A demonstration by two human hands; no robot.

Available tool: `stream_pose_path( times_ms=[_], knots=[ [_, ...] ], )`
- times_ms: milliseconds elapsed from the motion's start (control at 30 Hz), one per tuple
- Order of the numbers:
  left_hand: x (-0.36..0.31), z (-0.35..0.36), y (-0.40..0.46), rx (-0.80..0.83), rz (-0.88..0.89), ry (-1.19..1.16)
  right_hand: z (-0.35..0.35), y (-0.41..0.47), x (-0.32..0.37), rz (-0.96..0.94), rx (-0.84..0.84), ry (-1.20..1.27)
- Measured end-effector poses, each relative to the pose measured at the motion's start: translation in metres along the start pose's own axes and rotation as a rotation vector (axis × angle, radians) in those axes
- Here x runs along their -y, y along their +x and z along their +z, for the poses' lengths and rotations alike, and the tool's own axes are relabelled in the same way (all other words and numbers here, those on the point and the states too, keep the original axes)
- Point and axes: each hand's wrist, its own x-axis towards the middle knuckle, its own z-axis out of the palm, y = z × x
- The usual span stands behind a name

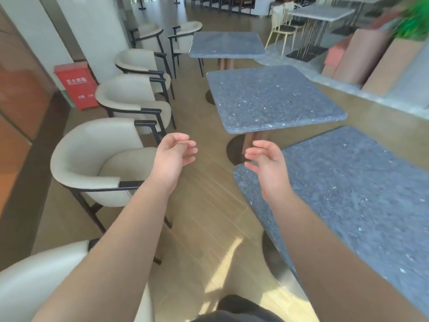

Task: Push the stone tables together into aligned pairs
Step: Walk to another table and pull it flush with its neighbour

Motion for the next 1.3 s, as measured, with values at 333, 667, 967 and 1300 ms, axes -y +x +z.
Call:
stream_pose_path(
  times_ms=[333, 667, 967, 1300],
  knots=[
    [0.029, 0.018, 0.134, 0.097, -0.079, 0.104, 0.018, 0.097, -0.045, 0.068, -0.138, 0.004],
    [0.099, 0.095, 0.301, 0.267, -0.282, 0.320, 0.009, 0.232, -0.139, 0.274, -0.238, -0.264],
    [0.206, 0.138, 0.342, 0.423, -0.692, 0.512, -0.016, 0.242, -0.202, 0.525, -0.476, -0.241],
    [0.260, 0.187, 0.398, 0.777, -0.956, 0.665, -0.001, 0.226, -0.251, 0.758, -0.903, -0.019]
  ],
)
